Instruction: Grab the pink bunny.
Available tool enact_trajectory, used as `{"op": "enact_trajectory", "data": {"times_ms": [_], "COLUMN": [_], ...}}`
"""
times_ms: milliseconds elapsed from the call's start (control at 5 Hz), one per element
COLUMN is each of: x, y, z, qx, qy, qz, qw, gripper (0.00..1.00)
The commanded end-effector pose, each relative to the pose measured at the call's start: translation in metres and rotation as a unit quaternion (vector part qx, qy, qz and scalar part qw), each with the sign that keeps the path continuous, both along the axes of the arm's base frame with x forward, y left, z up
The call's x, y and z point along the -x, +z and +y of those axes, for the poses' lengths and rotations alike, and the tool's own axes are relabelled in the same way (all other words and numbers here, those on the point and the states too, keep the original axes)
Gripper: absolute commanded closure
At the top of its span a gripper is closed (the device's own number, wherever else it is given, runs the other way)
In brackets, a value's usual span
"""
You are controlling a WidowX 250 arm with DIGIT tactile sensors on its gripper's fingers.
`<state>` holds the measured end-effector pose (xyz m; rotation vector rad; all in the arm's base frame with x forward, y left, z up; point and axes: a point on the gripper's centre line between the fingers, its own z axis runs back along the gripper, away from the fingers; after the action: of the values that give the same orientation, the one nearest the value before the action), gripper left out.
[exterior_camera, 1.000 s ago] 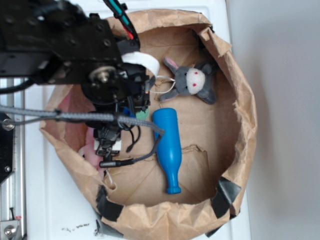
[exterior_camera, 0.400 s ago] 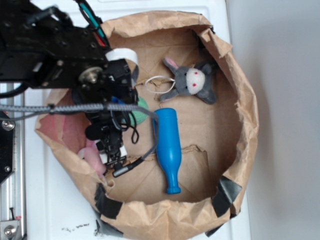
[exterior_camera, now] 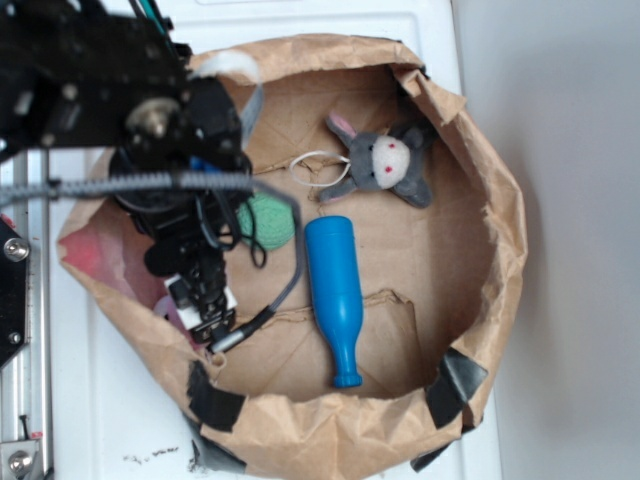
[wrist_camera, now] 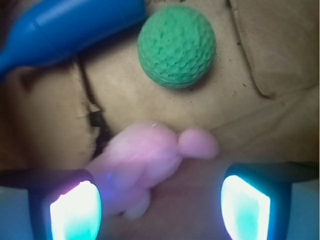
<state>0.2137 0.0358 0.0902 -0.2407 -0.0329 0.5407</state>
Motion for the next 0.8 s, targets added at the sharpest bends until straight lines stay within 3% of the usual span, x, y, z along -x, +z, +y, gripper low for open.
{"op": "enact_trajectory", "data": {"times_ms": [0, 600], "x": [-0.005, -0.012], "y": [0.010, -0.011], "z": [0.002, -0.004], "qx": [0.020, 0.022], "qy": [0.058, 0.016], "qz": [0.025, -0.001], "qw": [0.998, 1.000], "gripper": [0.00, 0.00]}}
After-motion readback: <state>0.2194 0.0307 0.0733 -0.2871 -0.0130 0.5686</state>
